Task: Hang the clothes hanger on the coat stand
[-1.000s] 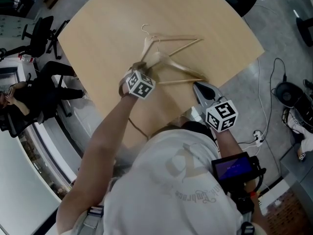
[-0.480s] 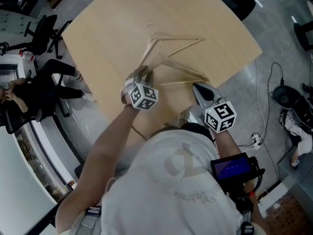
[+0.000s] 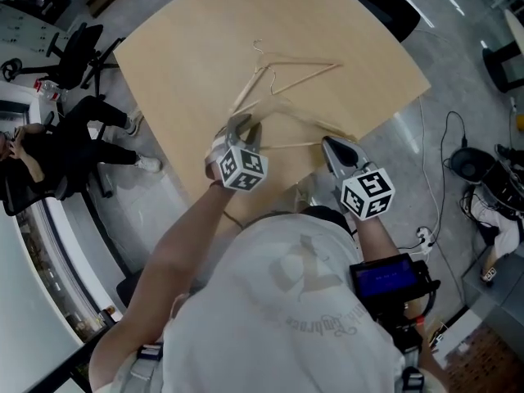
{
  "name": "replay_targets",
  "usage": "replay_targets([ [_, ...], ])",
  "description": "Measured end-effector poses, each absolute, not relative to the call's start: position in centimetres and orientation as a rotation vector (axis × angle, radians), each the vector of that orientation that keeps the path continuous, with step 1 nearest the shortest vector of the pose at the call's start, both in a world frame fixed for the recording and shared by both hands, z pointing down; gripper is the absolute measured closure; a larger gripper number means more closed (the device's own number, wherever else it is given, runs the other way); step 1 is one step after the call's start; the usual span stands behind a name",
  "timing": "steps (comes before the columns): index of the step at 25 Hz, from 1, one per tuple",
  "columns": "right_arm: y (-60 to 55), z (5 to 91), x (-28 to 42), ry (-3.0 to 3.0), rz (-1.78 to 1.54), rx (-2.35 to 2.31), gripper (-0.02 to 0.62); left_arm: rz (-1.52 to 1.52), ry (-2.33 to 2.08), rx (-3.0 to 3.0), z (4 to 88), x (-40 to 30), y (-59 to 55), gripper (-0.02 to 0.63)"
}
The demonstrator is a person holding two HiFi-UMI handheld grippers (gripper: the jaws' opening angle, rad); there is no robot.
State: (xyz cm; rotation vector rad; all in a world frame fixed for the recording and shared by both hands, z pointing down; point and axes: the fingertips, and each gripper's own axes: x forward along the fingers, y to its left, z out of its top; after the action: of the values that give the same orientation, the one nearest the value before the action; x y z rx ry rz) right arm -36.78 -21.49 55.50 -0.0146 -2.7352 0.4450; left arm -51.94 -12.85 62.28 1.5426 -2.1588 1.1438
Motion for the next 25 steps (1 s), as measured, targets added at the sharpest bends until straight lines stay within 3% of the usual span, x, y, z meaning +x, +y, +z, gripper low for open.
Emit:
replay_targets([
  [25, -11.2, 50.9, -25.2, -2.813, 0.368, 0.314, 0.581, 1.079, -2.140, 1.898, 59.0, -38.3, -4.7, 0.500],
])
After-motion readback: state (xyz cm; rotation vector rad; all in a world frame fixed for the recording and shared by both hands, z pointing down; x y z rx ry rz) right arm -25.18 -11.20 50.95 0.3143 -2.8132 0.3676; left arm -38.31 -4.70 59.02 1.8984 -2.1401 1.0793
